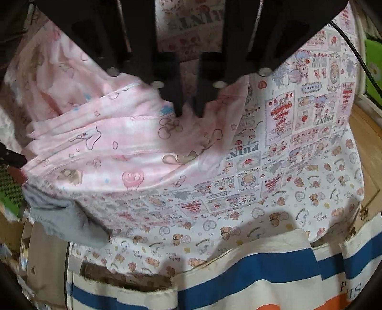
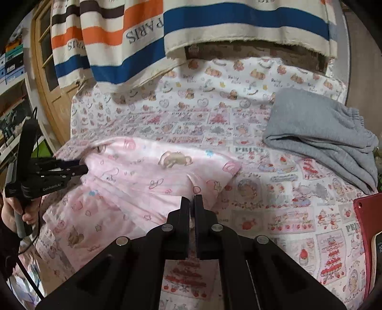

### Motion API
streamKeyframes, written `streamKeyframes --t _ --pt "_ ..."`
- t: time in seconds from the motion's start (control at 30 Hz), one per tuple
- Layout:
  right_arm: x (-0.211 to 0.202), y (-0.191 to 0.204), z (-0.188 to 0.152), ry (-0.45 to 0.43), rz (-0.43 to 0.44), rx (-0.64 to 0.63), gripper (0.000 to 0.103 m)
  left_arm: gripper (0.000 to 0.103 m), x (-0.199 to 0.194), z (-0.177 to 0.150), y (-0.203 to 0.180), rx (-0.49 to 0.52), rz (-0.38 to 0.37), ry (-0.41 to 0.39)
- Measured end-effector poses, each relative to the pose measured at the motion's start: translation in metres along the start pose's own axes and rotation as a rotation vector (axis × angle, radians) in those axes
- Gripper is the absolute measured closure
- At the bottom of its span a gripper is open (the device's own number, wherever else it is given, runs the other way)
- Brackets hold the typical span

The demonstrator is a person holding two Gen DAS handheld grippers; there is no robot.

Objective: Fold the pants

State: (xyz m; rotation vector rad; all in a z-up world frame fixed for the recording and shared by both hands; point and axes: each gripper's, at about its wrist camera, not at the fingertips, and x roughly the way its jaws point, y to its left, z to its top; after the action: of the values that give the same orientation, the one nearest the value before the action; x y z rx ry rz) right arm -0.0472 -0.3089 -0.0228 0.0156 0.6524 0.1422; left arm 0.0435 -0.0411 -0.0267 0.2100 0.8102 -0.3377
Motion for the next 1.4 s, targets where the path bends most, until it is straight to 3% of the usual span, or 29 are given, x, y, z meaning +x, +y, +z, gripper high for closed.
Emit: streamKeyframes --t 0.2,0.47,0.6,0.87,0.97,1.0,1.03,1.1,1.2,1.4 --pt "-0.024 -0.002 0.004 -0.055 -0.006 0.012 0.100 0.100 -0.031 0.000 0.005 0.008 0.011 -0.083" --pt "-0.028 0.012 -0.014 -0.064 -0.014 -0.044 0.099 0.100 -0.044 -0.015 0.005 0.012 -0.024 -0.062" --pt "-0.006 0.005 -0.023 0.023 0.013 -0.004 0.084 0.100 -0.032 -0.023 0.007 -0.003 -0.016 -0.029" --pt "0.022 0.007 -0.027 0.083 -0.018 -0.050 0.083 0.100 -0.023 -0.027 0.010 -0.022 -0.021 -0.006" --pt "0.032 0.011 -0.024 0.108 -0.043 -0.073 0.067 0.100 -0.023 -0.024 0.012 -0.032 -0.030 -0.008" --pt "0.034 0.012 -0.023 0.101 -0.060 -0.068 0.067 0.100 -0.024 -0.023 0.013 -0.035 -0.032 -0.009" --pt "0.034 0.012 -0.022 0.093 -0.057 -0.061 0.068 0.100 -0.024 -0.023 0.013 -0.037 -0.034 -0.013" --pt "0.030 0.010 -0.021 0.068 -0.044 -0.040 0.102 0.100 -0.026 -0.022 0.013 -0.036 -0.033 -0.020" --pt "0.016 0.008 -0.021 0.014 -0.070 -0.015 0.102 0.100 -0.033 -0.022 0.012 -0.031 -0.042 -0.034" --pt "-0.017 0.010 -0.027 -0.024 -0.020 0.028 0.102 0.100 -0.037 -0.028 0.010 -0.021 -0.062 -0.019"
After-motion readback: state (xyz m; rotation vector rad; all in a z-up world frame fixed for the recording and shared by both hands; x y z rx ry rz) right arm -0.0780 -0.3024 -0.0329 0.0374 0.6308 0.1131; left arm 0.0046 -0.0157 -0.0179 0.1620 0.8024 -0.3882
